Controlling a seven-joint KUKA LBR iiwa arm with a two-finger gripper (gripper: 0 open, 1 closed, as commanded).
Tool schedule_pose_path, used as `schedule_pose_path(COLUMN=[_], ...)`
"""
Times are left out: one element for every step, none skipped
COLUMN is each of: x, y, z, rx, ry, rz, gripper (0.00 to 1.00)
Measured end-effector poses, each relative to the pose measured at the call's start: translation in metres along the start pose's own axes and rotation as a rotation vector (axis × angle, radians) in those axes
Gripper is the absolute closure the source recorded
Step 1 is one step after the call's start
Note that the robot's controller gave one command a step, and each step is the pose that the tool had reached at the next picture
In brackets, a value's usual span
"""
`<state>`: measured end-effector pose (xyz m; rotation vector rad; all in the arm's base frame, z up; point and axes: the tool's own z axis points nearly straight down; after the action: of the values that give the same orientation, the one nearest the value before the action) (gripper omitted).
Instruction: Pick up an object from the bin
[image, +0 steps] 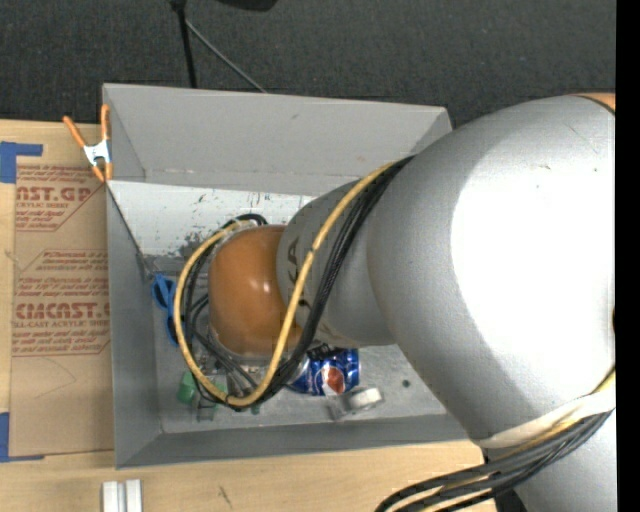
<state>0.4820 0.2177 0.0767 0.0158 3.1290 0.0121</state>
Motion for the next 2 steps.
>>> schedule_pose_path(x=[-0.007,-0.031], y=[-0.025,-0.035], z=[-0.002,-0.090], rx=[0.004,0.005], ry=[0.007,0.003], rz=[-0.024,-0.033], gripper=[1.00,1.00])
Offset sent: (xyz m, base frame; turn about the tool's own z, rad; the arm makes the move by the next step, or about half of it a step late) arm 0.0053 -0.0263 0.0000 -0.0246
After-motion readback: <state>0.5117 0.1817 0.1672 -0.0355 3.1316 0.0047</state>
